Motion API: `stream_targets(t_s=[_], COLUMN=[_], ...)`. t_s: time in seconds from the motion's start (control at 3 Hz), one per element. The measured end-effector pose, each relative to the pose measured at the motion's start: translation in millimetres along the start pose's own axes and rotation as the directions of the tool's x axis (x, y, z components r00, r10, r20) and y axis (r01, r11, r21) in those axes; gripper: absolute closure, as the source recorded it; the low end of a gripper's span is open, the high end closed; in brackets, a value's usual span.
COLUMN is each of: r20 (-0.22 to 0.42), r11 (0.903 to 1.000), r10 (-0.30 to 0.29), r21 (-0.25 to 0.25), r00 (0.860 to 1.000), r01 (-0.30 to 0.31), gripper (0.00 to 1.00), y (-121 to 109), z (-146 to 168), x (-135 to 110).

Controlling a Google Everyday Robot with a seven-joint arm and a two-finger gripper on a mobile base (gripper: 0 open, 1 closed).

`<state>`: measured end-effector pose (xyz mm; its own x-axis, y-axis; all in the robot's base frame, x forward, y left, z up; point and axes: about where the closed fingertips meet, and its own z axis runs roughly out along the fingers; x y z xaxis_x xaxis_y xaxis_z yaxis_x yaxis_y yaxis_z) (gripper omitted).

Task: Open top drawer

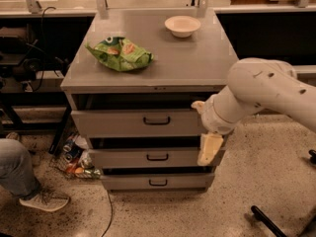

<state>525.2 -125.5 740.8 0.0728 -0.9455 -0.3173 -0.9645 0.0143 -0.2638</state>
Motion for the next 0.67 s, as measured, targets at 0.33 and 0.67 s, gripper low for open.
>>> stream_targets(t_s=[0.33, 0.67], r20=[0.013, -0.018], r11=[0.9989, 0.9969], r10=[0.008, 0.049], r21=[0.046, 0.062], r00=[1.0, 0.999], r01=[-0.008, -0.048], gripper=[0.0, 0.0], y=[-33.0, -71.9], z=[21.2, 67.0], x=[-2.7, 0.5])
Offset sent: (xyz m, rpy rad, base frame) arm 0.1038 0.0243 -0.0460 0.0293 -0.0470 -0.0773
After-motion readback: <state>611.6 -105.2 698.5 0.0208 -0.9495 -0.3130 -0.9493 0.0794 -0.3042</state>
